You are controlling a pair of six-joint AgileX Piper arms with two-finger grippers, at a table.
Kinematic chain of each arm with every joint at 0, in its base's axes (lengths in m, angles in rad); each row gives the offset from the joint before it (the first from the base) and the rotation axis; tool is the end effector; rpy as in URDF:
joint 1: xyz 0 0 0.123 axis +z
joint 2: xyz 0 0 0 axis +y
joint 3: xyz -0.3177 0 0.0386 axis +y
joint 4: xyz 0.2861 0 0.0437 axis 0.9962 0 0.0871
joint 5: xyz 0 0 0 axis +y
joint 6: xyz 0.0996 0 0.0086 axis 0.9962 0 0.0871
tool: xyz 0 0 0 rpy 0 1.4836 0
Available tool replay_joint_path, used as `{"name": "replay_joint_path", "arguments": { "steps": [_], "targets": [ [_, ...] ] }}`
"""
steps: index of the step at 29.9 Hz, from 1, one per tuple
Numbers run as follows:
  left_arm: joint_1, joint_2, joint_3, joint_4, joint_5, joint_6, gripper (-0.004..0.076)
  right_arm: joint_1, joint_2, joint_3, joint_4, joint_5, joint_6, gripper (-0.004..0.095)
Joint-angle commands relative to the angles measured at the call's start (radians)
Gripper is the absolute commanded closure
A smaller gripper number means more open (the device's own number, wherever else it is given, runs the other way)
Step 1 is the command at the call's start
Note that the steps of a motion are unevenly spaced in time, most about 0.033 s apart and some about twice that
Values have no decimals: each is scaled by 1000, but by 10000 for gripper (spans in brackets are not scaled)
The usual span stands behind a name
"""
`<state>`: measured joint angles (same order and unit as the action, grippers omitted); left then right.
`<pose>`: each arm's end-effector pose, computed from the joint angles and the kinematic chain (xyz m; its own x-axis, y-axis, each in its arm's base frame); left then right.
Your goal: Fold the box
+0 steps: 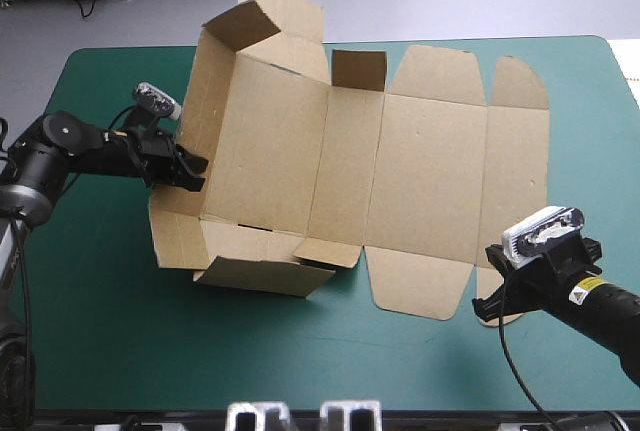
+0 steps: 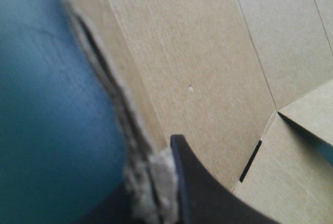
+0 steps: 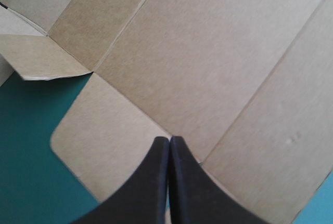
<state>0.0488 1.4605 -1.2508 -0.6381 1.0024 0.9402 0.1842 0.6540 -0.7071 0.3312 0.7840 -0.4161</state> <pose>0.3394 -0.0337 0.3524 -0.6049 0.4307 -0.6698 0.6388 0.7646 -0.0852 0.1276 0.0471 0.3495 -0.4950 -0.2668 -0.8269 -0.4570 0.8894 -0.0134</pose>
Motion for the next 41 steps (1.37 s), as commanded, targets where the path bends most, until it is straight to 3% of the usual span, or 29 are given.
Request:
{"name": "replay_joint_path", "arguments": {
  "steps": [1, 11, 18, 26, 30, 36, 41],
  "targets": [
    [-98, -40, -171, 126, 8, 12, 734, 1, 1, -29, 29, -106, -12, 932],
    [-351, -29, -428, 508, -35, -13, 734, 1, 1, -102, 31, -159, -12, 932],
    [-573, 22, -431, 966, -53, -154, 734, 1, 19, -185, 31, -187, -12, 933],
    [-759, 56, -387, 1275, -206, -331, 734, 1, 188, -350, 26, -150, -29, 933],
    [-776, 56, -376, 1328, -261, -419, 734, 1, 301, -513, 14, -91, -40, 933],
    [-776, 37, -268, 1334, -306, -422, 734, 1, 520, -836, 12, 84, -59, 933],
    [-776, -15, -81, 1463, -452, -557, 734, -3, 701, -1086, 19, 280, -59, 932]
  ]
}}
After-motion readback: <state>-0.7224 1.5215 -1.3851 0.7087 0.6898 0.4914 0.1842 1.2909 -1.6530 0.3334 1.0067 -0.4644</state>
